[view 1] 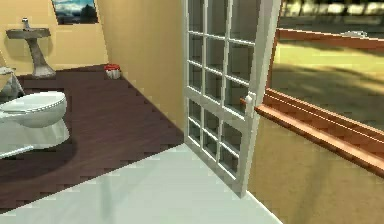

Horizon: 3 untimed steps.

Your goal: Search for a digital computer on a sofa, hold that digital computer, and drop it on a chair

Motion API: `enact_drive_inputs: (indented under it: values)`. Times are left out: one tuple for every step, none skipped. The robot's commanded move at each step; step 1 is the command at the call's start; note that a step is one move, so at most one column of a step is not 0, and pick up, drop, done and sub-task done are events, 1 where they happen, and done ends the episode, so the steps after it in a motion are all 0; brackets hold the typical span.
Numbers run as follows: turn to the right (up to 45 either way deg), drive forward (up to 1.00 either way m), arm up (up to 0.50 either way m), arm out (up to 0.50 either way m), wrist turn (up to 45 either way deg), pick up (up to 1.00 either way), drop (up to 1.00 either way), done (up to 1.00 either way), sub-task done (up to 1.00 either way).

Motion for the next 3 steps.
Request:
enact_drive_inputs:
  values:
    - [-30.0, 0.00, 0.00, 0.00, 0.0, 0.00, 0.00, 0.00, 0.00]
    - [0.0, 0.15, 0.00, 0.00, 0.0, 0.00, 0.00, 0.00, 0.00]
    - [-45.0, 0.00, 0.00, 0.00, 0.0, 0.00, 0.00, 0.00, 0.00]
